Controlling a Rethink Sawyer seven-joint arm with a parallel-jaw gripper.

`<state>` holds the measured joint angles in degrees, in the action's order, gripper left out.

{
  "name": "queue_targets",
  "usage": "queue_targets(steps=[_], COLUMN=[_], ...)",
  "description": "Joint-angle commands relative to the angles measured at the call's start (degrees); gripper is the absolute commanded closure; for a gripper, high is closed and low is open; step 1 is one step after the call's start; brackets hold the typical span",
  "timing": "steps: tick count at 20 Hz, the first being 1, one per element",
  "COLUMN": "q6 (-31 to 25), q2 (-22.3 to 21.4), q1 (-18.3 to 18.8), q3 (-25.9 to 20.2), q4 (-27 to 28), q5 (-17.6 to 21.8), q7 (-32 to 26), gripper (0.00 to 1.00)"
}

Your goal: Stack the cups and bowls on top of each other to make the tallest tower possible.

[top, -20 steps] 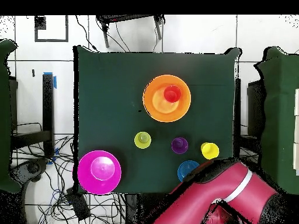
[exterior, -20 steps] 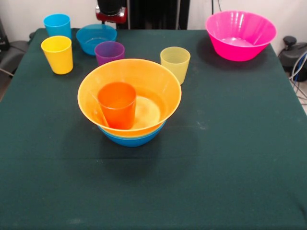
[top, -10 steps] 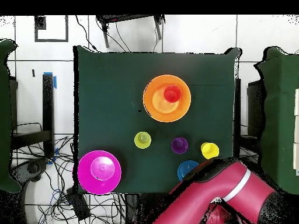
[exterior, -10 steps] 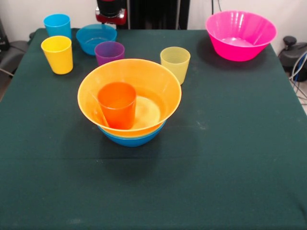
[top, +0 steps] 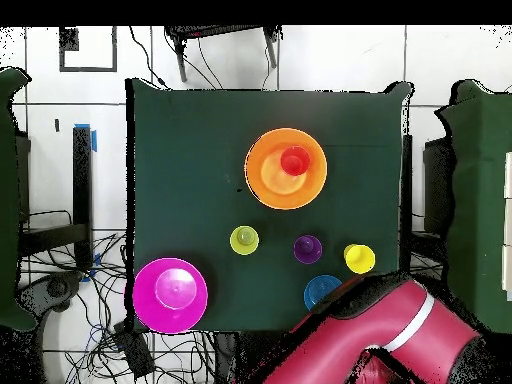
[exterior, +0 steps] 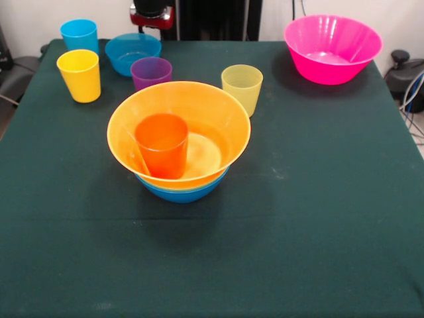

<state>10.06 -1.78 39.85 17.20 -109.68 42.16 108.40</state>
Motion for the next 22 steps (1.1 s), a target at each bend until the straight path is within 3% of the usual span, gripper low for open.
queue_targets(steps=[1,12,22], q6=[-1.16,-4.39,-9.36], q2=[-2.56,-5.26,-11.42], q1=[-2.25,-2.69,-3.51], q3=[-5.85,-7.03,-8.41], q4=[2.15,1.73,-1.82], q5=[0.58,0.07,-1.24], q7=[4.14,3.20,3.09], gripper=[0.00,0.00,0.00])
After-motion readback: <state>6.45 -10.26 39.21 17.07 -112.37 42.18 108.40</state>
